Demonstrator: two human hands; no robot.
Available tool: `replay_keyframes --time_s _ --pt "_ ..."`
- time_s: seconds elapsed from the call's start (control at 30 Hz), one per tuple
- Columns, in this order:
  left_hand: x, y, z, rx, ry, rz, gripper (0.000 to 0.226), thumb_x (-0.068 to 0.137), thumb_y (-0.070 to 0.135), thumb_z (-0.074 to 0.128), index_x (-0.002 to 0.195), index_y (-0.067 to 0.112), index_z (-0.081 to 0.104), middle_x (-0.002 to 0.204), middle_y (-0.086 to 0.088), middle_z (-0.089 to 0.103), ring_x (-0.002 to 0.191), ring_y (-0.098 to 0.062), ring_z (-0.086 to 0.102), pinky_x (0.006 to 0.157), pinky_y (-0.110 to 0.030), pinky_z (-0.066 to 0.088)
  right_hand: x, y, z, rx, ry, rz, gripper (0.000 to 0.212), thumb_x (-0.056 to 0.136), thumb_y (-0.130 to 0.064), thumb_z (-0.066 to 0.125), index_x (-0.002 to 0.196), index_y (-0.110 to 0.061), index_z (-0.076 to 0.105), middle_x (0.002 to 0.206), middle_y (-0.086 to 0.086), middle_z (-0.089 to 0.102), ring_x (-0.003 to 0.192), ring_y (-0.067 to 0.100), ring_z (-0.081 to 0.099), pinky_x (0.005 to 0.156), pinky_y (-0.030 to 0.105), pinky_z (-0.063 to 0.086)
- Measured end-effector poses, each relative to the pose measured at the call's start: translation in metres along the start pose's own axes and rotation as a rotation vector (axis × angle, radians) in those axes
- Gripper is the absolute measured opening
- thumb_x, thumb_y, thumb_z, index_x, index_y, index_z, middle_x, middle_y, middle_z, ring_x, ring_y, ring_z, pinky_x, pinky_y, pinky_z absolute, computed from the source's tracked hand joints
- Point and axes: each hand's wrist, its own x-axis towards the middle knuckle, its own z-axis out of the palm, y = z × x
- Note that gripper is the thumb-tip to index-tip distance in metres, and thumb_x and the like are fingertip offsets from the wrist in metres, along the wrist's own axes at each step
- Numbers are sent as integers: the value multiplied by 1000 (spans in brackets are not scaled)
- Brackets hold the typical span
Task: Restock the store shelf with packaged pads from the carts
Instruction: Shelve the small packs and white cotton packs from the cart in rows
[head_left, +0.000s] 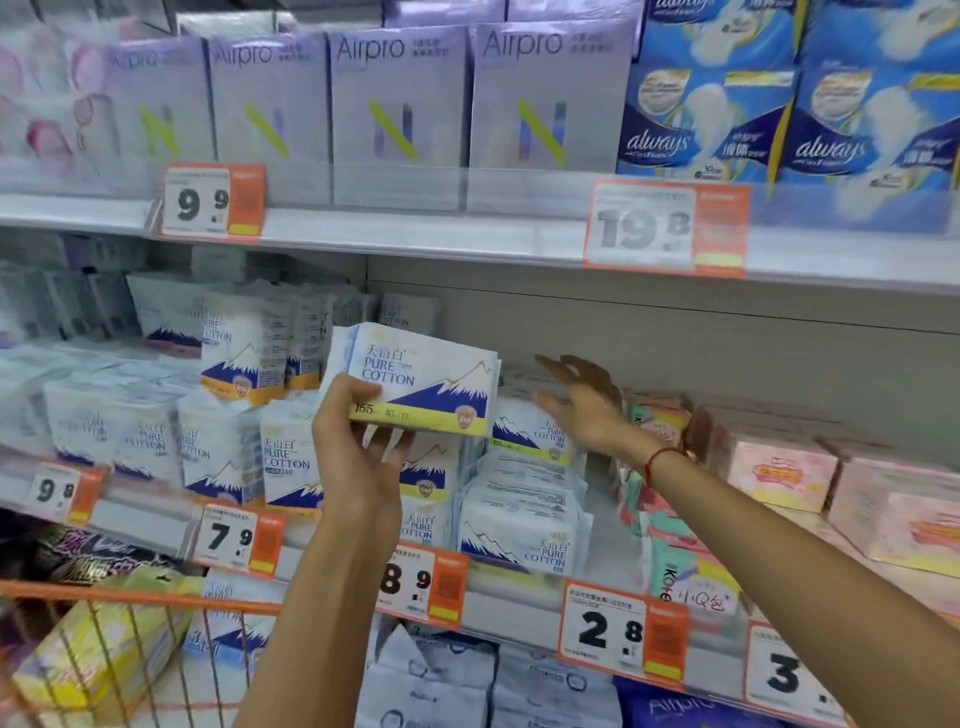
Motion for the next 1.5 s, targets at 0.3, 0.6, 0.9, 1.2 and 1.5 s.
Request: replay_keyframes --time_s 0.3,0.6,0.9,1.2,1.5 --pt "-9 -25 30 130 -131 -36 6 85 9 50 88 14 50 66 5 58 71 -12 59 62 -21 50 -77 -46 -44 1042 -293 -33 54 75 -45 67 123 -28 51 116 -2 66 103 12 64 95 34 51" --pt "5 -57 20 1665 -213 747 64 87 36 63 143 35 33 138 4 42 125 -20 38 98 -32 31 -99 -10 -46 677 79 123 67 77 -27 77 132 -22 41 116 -4 54 105 14 58 85 27 51" --pt "9 -85 2 2118 -422 791 56 92 8 42 145 28 34 144 6 42 132 -18 31 104 -31 26 -77 -6 12 408 -149 138 76 90 -15 58 148 -24 9 152 9 17 138 27 27 110 39 34" --pt "-14 -65 -4 2031 -393 684 51 91 7 42 138 26 44 143 5 44 133 -19 33 105 -34 26 -88 -1 -21 268 -250 102 92 85 -14 63 151 -22 0 154 4 5 144 29 8 116 40 18" --pt "-30 -24 27 2112 -486 587 44 90 10 48 132 26 52 134 1 55 123 -22 46 100 -35 34 -110 2 -65 106 -244 -44 62 87 -15 60 142 -14 34 145 10 35 132 26 38 107 36 35"
